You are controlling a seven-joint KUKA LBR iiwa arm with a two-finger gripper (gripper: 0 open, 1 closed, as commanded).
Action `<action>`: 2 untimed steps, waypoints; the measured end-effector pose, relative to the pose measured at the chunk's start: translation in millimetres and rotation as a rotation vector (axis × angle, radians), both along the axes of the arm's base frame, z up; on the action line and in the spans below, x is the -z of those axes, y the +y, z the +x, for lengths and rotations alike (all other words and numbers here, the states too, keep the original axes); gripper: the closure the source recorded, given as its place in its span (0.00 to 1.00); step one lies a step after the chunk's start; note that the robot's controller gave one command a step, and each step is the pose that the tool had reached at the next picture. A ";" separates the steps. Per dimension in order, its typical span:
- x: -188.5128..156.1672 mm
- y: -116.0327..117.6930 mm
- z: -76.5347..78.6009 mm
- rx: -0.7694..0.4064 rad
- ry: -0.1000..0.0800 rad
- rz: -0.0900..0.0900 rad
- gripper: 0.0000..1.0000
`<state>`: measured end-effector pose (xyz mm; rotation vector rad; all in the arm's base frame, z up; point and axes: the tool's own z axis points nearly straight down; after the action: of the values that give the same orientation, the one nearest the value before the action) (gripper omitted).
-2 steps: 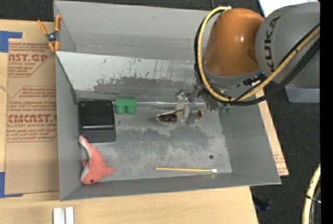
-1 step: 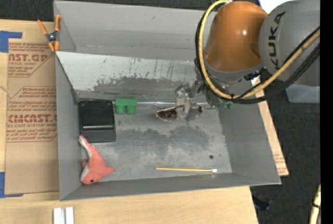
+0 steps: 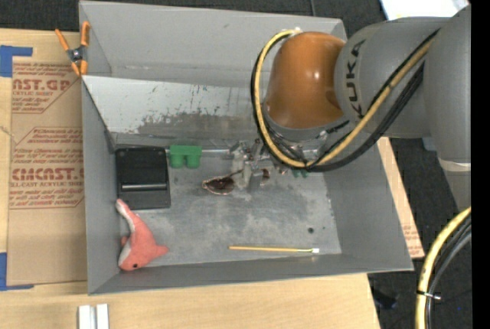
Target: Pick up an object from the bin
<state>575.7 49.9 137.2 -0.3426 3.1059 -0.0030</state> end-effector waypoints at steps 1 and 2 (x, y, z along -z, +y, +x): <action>29.7 33.1 -12.6 -0.105 -0.004 -0.002 1.00; 53.3 32.6 -6.1 -0.027 0.001 0.000 1.00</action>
Offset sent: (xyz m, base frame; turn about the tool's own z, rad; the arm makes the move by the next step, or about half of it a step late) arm -0.0054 0.0320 -0.0576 -0.0212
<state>569.5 82.4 83.8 -0.3849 3.1016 -0.0024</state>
